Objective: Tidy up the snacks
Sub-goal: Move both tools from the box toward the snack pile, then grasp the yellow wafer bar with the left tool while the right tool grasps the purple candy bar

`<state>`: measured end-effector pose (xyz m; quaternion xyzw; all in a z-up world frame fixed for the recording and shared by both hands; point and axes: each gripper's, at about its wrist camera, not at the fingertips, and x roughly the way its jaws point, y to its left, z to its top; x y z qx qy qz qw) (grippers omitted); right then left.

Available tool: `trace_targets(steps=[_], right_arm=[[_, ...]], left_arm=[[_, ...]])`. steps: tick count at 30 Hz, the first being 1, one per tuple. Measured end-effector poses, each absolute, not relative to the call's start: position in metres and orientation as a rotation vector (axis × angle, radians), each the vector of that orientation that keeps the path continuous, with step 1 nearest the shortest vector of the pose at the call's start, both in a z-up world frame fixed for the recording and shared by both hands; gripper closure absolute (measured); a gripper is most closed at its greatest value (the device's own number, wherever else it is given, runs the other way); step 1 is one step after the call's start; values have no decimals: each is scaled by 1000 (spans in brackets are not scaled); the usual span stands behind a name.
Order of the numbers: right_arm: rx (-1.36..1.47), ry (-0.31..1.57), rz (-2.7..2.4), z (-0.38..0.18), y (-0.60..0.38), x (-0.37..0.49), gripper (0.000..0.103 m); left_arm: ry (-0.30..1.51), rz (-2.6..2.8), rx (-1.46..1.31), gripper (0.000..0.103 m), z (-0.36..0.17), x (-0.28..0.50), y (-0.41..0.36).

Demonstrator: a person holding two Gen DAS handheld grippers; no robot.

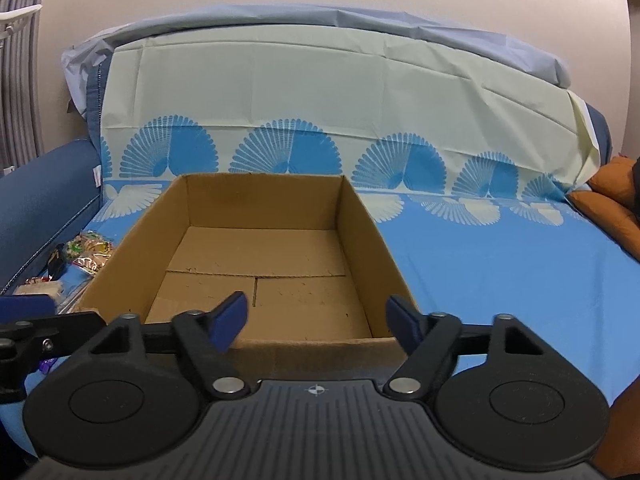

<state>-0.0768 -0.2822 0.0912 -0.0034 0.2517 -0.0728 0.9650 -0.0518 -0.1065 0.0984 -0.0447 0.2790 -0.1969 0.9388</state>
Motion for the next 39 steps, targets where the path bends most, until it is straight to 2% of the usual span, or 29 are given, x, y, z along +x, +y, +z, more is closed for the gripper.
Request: trace_targets(steps=[2,5,18,22,23,33,36,39], right_arm=[[-20,501,-140,92,-280,-78,39],[-53,478,-132,90,-276,-80,44],[-16,451,-98,99,-263,-81,44],[-4,446,-77,102,-257,-81,58],[-10,451,-70,102,-255,-81,58],[-15,446,47,103,-218,-69,58],[-26,446,85,104,-201,-63,58],[-40,442,132,105,-182,-56,58]], left_arm=[[568,-410,-97,70,99,-51,-104],[569,-419,-109,72,101,-51,-98],[483,-541,-16,72,116,-57,-76],[438,-449,39,78,102,-57,-42],[438,-413,53,80,97,-55,-34],[626,112,-41,82,40,-11,64],[688,212,-51,81,31,7,77],[745,279,-40,74,22,22,84]])
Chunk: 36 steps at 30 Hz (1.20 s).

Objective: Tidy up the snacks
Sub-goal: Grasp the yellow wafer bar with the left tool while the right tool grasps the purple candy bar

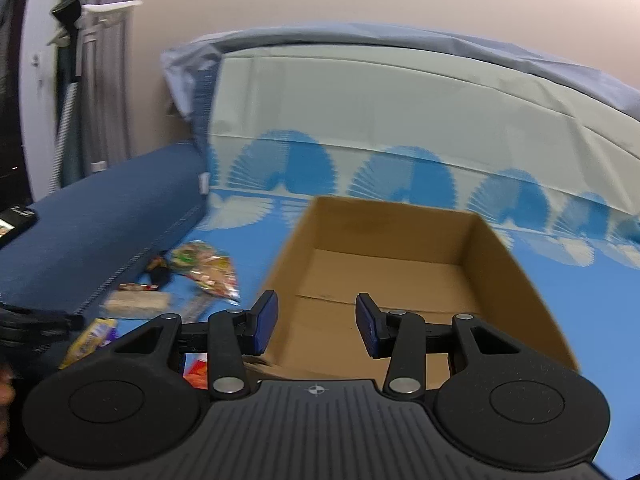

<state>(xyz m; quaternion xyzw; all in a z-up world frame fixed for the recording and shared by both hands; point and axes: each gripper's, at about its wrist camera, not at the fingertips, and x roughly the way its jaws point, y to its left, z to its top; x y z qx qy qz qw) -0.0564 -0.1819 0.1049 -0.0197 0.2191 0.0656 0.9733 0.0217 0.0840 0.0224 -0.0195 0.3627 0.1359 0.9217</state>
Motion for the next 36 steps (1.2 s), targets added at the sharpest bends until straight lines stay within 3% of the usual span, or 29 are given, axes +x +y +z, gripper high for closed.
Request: trace_targets(steps=[2,13,15,16,17,26,36], right_arm=[[-51,447,162,105,-169,-52,58],[-195,541,321,82,-79,-30,54],[-233,567,329,75,-65,-28,52],[-252,582,330,72,-59,-27,51],[-272,600,328,67,-52,-25,50],[-317,713,316,31,-29,-1,49],[-400,760,483,0,15,18,46]], left_arm=[[775,308,-33,62,17,25,88],[952,325,11,61,-13,51,90],[981,314,-25,68,-16,53,95],[991,303,-52,84,-17,53,98],[997,289,-86,86,-17,53,103],[882,58,-232,87,6,34,115],[962,2,-304,87,1,41,122]])
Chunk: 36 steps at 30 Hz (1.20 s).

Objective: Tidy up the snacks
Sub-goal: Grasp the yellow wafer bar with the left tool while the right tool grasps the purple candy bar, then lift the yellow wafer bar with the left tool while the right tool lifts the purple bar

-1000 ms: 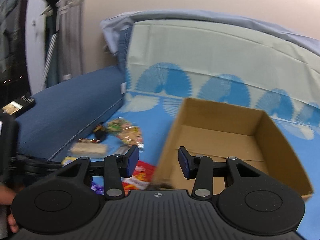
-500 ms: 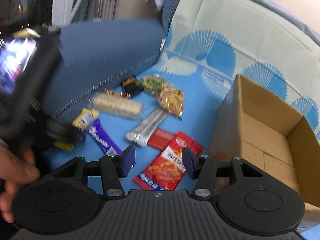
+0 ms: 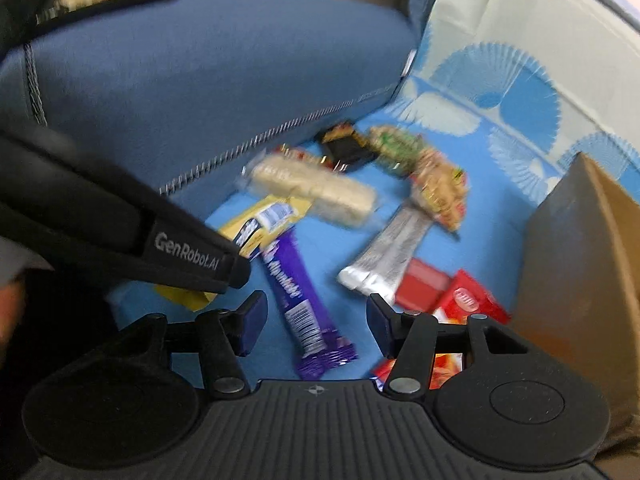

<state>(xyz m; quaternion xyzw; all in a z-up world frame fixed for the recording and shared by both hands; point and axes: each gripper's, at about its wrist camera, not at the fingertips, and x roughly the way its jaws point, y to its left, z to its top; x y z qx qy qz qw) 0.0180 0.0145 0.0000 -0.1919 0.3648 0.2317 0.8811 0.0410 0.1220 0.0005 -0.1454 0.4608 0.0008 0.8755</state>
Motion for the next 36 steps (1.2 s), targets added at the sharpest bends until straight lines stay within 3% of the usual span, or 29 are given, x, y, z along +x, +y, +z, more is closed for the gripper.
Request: trace_targets(steps=[4,6,8,36], right_arm=[[-392,792,478,-7,17,26,49],[-387,798,492,-6,17,24,59],[-390,806,513,-7,16,23,78],[-177,931,399,11,-33,11,75]], left_arm=[[963,11,-306,87,-4,42,126],[962,8,-306,87,-4,42,125],[958,6,-311,87,-4,40,126],[1045,-54,-313,85,-15,47,115]])
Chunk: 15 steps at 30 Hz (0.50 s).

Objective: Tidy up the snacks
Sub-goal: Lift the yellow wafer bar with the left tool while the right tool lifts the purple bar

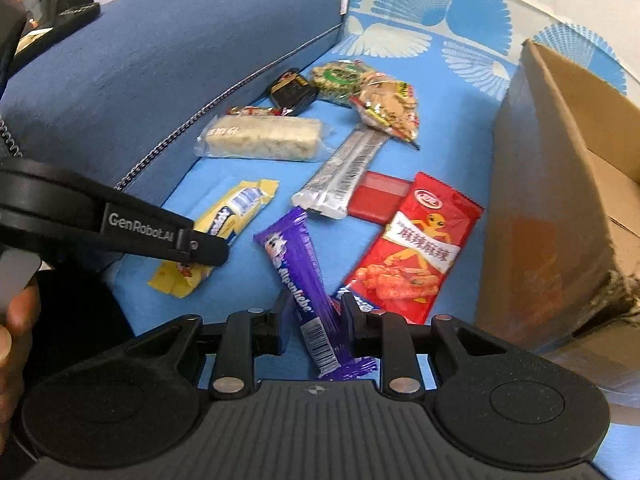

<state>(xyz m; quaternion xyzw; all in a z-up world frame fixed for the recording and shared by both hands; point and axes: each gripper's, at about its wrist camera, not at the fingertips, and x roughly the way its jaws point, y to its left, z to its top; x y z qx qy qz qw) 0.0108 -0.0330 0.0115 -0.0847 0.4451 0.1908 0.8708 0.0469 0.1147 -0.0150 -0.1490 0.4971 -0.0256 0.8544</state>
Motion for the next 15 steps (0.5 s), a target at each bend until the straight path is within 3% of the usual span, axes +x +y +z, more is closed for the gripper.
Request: trace_targets(steps=[15], right_arm=[[-225,895,458,8,-22,14,71]], left_arm=[[1070,-56,-275,83,-18,52,109]])
